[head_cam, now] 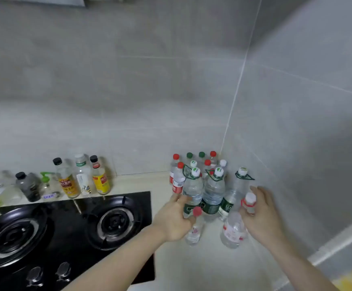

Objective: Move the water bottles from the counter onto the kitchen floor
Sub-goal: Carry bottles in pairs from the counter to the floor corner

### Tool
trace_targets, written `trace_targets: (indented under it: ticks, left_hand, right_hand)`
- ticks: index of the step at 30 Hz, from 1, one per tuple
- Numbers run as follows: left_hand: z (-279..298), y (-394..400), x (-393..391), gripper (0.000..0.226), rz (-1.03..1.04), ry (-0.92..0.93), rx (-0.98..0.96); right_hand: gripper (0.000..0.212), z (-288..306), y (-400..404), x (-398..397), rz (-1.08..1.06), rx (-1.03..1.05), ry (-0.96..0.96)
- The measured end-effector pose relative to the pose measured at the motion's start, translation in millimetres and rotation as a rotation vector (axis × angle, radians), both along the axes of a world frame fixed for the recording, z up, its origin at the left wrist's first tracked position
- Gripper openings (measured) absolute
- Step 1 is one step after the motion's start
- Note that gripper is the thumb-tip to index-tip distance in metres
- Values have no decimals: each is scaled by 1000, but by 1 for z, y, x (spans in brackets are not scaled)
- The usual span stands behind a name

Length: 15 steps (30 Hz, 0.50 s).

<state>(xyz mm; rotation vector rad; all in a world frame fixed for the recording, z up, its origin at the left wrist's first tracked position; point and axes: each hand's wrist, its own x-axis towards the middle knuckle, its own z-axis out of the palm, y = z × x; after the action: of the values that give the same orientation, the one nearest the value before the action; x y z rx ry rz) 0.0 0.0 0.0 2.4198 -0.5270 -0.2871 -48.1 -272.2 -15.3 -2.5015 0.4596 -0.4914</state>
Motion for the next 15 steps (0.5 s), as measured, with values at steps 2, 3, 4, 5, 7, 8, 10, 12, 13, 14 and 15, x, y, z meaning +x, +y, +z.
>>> trace_targets:
  ticks: [2, 3, 4, 5, 7, 8, 10, 12, 13, 14, 15]
  left_hand:
    - [-8, -20, 9, 63, 3, 50, 42]
    - [-16, -28, 13, 63, -1, 82, 87]
    - [-20, -36, 15, 64, -8, 114, 136]
    - [-30, -42, 19, 62, -14, 126, 185]
    - [-41, -51, 25, 56, -32, 132, 264]
    - [-45, -54, 28, 53, -44, 122, 290]
    - [-52, -61, 33, 49, -54, 110, 319]
    - [-55, -65, 36, 47, -68, 89, 343]
    - [-58, -66, 37, 45, -65, 79, 350]
    - [-60, -67, 38, 40, -60, 73, 352]
    - [-62, -67, 38, 35, -51, 66, 350]
  right_hand:
    - [60, 2, -13, 13, -43, -62, 121]
    - [54, -4, -22, 21, -36, -98, 171]
    - [45, -4, -27, 25, -29, -118, 229]
    - [38, -11, -34, 31, -13, -144, 261]
    - [27, -19, -42, 35, 15, -163, 309]
    - [24, -19, -42, 35, 22, -158, 325]
    - [20, -20, -45, 37, 32, -153, 311]
    - [24, -20, -44, 40, 59, -163, 294]
    - [28, -19, -42, 41, 75, -178, 284]
    - [33, -16, -40, 41, 88, -176, 281]
    - [35, -15, -37, 42, 111, -160, 269]
